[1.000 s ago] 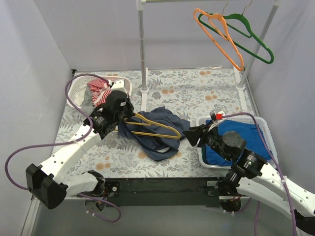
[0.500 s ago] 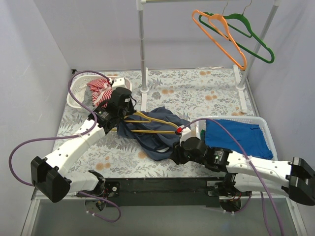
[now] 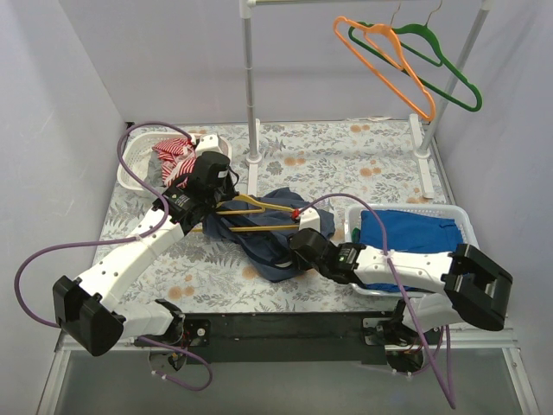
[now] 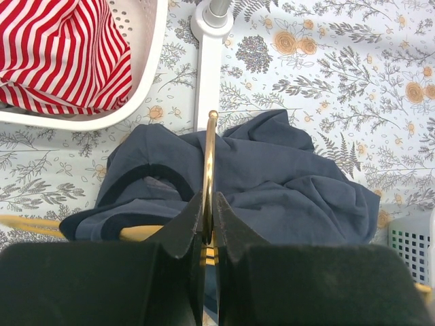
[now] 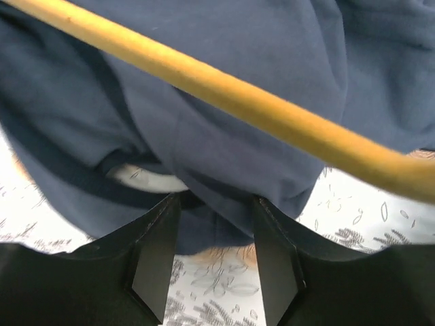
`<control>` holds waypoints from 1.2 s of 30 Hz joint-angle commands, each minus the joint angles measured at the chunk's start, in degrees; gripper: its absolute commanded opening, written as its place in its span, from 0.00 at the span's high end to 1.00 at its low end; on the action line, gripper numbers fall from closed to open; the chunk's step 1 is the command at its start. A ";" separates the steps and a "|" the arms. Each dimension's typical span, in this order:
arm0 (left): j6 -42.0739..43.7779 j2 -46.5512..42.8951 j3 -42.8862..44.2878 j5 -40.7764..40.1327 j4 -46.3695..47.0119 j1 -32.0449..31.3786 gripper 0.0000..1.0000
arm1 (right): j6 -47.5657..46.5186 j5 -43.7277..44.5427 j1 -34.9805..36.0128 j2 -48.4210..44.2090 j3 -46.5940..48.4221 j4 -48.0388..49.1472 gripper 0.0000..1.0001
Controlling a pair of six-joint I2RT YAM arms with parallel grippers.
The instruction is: Place the tank top on the hanger
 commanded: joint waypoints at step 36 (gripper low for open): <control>3.63 -1.62 6.08 -4.70 -2.86 -0.06 1.00 | 8.69 -8.43 -0.85 -14.86 -3.43 1.01 0.57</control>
